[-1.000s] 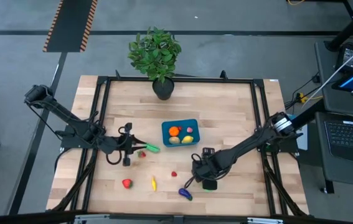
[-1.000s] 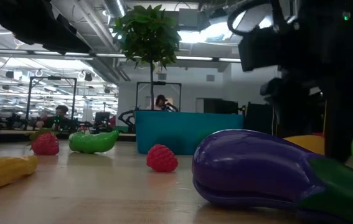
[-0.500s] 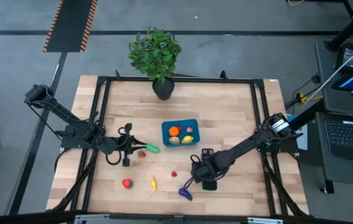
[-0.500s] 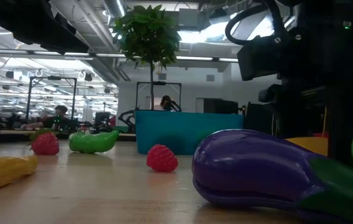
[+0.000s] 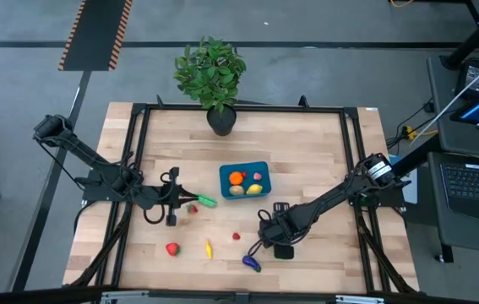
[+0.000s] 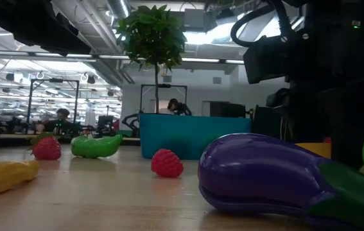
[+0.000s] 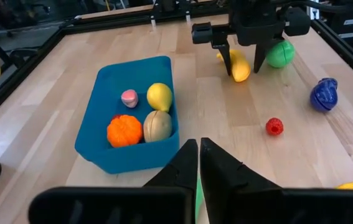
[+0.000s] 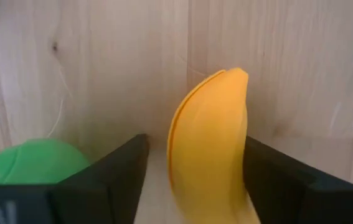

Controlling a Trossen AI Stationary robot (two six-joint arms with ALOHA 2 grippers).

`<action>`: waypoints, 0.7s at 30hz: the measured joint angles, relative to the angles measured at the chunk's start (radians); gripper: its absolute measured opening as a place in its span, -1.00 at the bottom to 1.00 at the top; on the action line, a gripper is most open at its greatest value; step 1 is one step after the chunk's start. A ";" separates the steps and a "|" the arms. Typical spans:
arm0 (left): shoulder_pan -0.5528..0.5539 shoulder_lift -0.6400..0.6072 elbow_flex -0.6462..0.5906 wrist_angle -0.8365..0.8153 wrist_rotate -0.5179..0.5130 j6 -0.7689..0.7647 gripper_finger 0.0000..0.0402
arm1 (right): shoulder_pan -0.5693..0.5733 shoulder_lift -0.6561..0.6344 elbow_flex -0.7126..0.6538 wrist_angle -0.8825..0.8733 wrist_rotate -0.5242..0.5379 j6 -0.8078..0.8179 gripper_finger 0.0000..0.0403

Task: Pick and placing Produce into tupperware
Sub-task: Put the yellow banana into the blue bin

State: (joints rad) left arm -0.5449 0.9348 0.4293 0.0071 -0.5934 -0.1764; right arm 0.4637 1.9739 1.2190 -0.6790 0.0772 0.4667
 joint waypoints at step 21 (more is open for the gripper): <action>0.000 0.000 0.000 0.000 0.000 0.000 -0.84 | -0.026 -0.021 -0.002 -0.008 -0.030 0.006 -0.25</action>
State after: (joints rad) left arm -0.5448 0.9352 0.4294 0.0070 -0.5932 -0.1762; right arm 0.4378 1.9534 1.2168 -0.6873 0.0475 0.4728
